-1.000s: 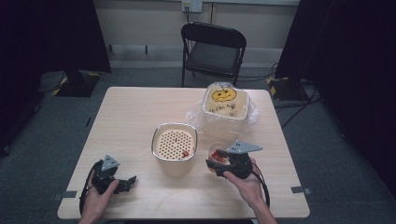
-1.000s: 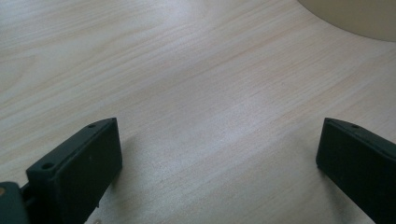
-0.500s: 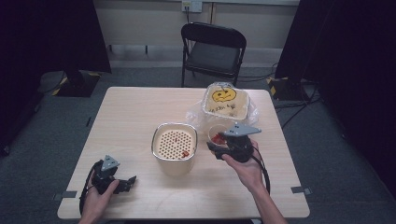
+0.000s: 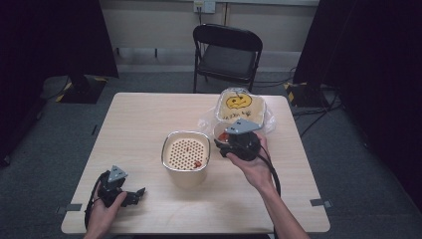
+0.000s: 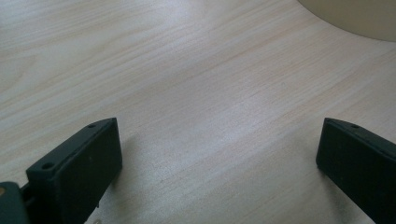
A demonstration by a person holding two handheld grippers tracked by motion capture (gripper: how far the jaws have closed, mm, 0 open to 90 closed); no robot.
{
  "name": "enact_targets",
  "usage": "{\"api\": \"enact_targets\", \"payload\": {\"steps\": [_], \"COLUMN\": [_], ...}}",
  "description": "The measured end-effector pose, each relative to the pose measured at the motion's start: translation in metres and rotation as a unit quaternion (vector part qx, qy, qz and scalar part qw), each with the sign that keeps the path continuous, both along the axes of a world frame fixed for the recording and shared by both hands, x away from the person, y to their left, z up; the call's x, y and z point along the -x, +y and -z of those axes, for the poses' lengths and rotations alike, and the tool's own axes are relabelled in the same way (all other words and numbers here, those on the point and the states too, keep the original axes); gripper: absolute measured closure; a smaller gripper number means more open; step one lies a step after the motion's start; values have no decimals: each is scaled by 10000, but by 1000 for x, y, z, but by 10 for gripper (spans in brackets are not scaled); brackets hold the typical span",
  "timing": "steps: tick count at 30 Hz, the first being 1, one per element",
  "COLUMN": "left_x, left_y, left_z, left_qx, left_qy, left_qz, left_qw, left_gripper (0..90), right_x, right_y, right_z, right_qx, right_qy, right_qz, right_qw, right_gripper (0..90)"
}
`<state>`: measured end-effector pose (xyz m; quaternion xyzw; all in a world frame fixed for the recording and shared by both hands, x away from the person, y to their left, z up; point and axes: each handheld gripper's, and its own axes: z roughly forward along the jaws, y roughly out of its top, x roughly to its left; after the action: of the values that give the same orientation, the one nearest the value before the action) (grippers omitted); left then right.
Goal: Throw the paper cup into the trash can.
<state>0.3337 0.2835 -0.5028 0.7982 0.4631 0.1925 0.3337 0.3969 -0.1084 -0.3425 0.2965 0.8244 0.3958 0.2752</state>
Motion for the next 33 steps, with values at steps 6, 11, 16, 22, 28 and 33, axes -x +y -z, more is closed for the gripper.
{"api": "enact_targets", "payload": {"steps": [6,11,16,22,28,33], "left_x": [0,0,0,0,0,0], "left_y": [0,0,0,0,0,0], "left_z": [0,0,0,0,0,0], "left_qx": [15,15,18,14,14,15], "left_qy": [-2,-2,-2,-2,-3,-2], "left_qz": [-8,-8,-9,-7,-7,-8], "left_qw": [10000,10000,10000,10000,10000,10000], "left_gripper": [0,0,0,0,0,0], "right_x": [-3,-5,-5,-5,-3,-2], "right_y": [15,29,44,60,74,83], "right_z": [-6,-9,-8,-7,-6,-2], "right_qx": [440,996,1584,2165,2728,3148], "right_qy": [-218,-462,-729,-1023,-1250,-1391], "right_qz": [-193,-284,-401,-485,-510,-579], "right_qw": [9986,9935,9839,9697,9525,9371], "right_gripper": [432,437,441,447,452,455]}}
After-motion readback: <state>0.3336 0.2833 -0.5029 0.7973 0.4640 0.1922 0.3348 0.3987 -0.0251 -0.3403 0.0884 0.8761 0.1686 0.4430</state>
